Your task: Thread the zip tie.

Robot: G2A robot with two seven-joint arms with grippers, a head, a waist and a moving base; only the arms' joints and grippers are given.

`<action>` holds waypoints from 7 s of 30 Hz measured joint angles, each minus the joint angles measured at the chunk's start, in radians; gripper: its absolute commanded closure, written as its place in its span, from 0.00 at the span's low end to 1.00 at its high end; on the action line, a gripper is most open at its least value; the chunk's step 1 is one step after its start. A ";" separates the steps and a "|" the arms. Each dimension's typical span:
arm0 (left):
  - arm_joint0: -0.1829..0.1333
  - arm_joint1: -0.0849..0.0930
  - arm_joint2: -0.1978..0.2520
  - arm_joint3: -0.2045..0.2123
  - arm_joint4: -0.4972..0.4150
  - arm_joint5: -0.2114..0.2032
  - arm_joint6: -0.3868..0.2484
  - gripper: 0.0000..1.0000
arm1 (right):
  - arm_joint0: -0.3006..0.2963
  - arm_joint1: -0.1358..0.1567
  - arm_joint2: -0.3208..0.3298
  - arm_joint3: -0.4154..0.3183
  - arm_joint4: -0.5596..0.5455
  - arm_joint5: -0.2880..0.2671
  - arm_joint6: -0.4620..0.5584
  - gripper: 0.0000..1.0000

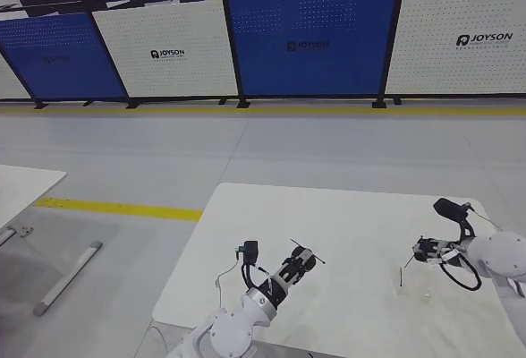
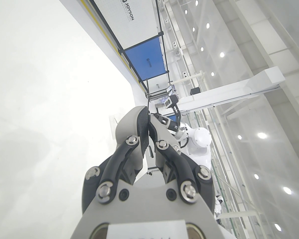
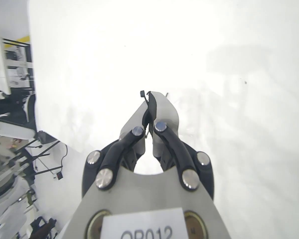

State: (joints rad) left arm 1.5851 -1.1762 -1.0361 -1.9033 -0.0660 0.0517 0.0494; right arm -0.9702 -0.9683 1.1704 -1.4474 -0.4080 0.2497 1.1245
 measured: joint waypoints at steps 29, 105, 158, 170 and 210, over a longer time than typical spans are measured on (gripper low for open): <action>-0.133 -0.049 0.171 0.137 0.189 0.036 0.182 1.00 | -0.019 0.000 0.013 -0.007 0.022 -0.019 -0.025 1.00; -0.173 -0.081 0.190 0.204 0.173 0.084 0.308 1.00 | -0.491 -0.067 -0.079 -0.286 0.027 -0.431 -1.095 1.00; -0.158 -0.087 0.184 0.220 0.188 0.075 0.265 1.00 | -0.491 -0.132 -0.205 -0.207 0.039 -0.403 -1.270 1.00; -0.158 -0.087 0.184 0.220 0.188 0.075 0.265 1.00 | -0.458 -0.149 -0.199 -0.175 0.114 -0.404 -1.228 1.00; -0.158 -0.087 0.184 0.220 0.188 0.075 0.265 1.00 | -0.485 -0.194 -0.158 -0.175 0.068 -0.421 -1.224 1.00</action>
State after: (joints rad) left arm 1.4268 -1.2629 -0.8520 -1.6830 0.1219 0.1270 0.3149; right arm -1.4551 -1.1624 1.0121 -1.6226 -0.3400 -0.1714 -0.0990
